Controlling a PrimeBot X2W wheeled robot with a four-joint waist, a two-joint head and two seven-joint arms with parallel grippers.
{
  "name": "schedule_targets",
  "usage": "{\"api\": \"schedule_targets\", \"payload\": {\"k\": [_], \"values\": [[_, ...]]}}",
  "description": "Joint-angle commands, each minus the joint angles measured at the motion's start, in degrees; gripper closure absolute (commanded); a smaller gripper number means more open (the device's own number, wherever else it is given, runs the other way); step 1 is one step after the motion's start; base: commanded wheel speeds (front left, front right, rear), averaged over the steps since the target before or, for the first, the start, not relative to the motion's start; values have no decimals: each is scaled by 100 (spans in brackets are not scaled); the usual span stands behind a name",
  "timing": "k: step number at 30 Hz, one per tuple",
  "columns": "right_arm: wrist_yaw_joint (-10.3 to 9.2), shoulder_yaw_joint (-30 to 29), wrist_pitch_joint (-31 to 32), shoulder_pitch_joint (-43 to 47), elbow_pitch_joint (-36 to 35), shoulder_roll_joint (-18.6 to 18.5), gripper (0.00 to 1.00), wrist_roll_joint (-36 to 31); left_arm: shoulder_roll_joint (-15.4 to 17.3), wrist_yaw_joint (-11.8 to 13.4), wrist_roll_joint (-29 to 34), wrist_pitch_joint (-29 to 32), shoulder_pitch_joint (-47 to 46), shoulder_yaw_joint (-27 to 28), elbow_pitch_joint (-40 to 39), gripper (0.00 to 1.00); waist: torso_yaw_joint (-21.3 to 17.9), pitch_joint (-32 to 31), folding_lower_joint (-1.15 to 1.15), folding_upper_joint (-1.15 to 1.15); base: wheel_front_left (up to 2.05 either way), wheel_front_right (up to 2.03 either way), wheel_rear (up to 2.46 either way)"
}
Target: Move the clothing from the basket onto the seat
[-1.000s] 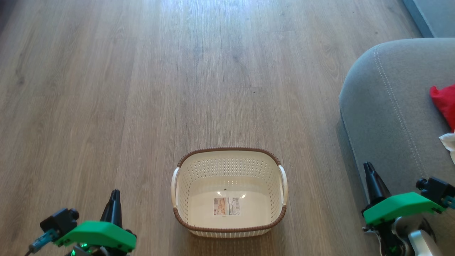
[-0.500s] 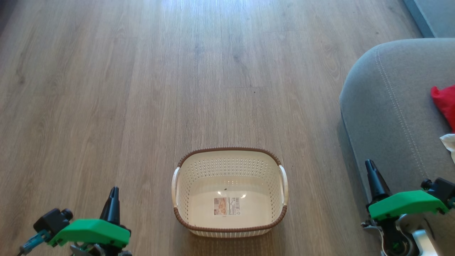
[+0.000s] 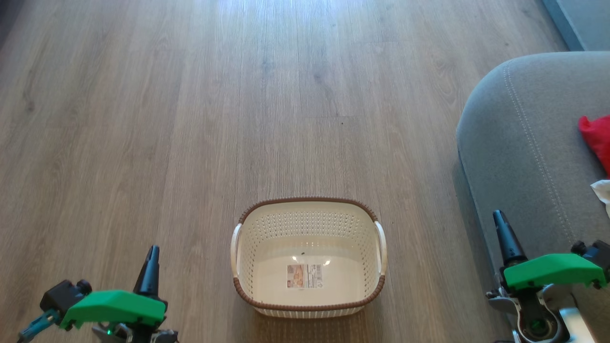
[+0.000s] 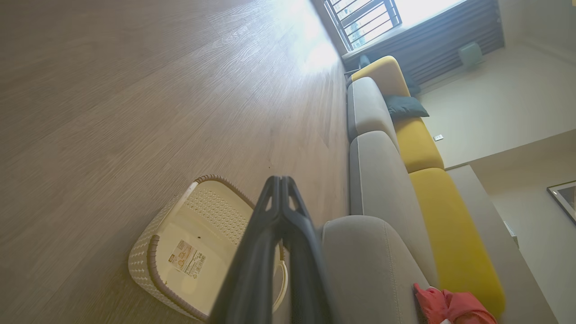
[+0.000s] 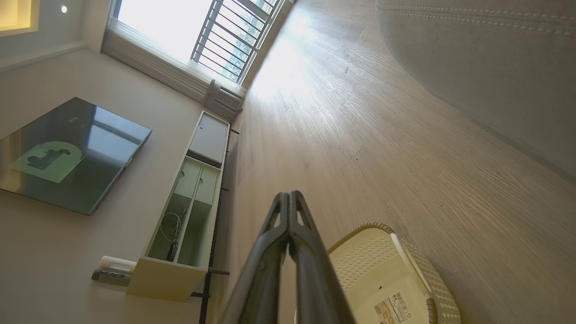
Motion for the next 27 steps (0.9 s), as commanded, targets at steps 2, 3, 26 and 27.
{"api": "schedule_targets", "payload": {"k": [2,3,26,27], "values": [[-1,1,72,-188,-258,24,100,229,46,-66,-264,70,-348,166,-219,100,3,1,0,0,0,0,0],[-1,-10,89,-187,-268,32,100,284,46,-73,-329,86,-354,173,-221,100,4,1,0,0,0,0,0],[-1,-262,459,-166,-487,200,100,1497,54,-244,-1767,448,-486,315,-259,100,27,5,0,0,0,0,0],[-1,-273,476,-165,-497,208,100,1552,54,-251,-1832,465,-492,322,-261,100,28,6,0,0,0,0,0]]}}
